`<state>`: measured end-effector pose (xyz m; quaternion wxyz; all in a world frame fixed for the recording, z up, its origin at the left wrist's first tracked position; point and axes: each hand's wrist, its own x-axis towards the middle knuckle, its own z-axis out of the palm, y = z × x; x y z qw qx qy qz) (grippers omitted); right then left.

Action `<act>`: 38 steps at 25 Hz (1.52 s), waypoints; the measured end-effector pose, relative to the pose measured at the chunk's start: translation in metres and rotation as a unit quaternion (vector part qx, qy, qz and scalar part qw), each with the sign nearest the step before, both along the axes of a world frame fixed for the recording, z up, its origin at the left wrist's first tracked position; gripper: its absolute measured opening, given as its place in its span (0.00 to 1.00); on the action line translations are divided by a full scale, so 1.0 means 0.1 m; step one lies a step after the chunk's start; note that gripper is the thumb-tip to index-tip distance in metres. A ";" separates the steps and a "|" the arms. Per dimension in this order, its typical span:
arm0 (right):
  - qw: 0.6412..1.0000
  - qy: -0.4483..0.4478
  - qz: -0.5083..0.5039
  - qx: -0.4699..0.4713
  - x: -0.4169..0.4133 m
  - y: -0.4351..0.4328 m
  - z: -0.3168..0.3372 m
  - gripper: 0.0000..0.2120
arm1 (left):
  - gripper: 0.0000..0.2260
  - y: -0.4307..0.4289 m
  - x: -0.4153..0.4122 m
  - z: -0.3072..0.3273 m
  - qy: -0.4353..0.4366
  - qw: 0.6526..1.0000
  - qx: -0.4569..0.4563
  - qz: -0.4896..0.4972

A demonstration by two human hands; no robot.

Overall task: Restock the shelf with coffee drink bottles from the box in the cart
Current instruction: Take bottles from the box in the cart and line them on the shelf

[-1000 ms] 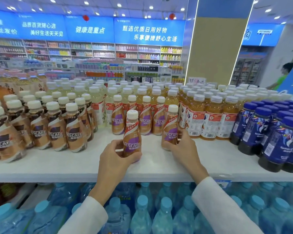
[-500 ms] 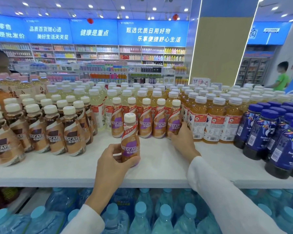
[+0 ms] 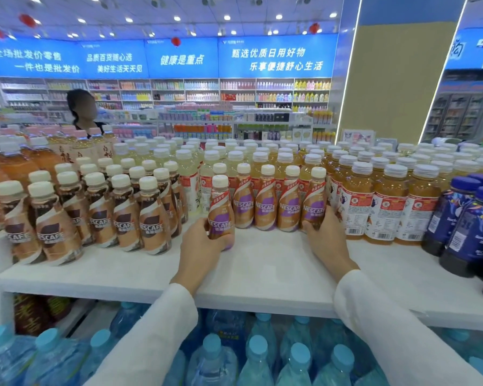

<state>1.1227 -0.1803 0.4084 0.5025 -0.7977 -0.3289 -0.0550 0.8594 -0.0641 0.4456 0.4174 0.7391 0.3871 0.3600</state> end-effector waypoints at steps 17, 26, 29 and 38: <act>1.000 -0.013 0.002 -0.002 0.04 0.01 -0.01 0.27 | 0.26 0.29 0.24 -0.16 -0.042 0.999 0.020 0.018; 1.000 -0.013 -0.001 -0.008 0.01 0.01 0.02 0.28 | 0.28 0.29 0.23 -0.18 -0.038 0.999 0.019 0.016; 1.000 -0.009 -0.003 -0.009 0.00 0.01 0.02 0.28 | 0.28 0.29 0.23 -0.18 -0.034 0.999 0.016 0.020; 0.999 0.023 0.015 -0.034 -0.32 -0.19 0.14 0.33 | 0.31 0.22 0.09 -0.23 0.037 0.999 0.020 0.026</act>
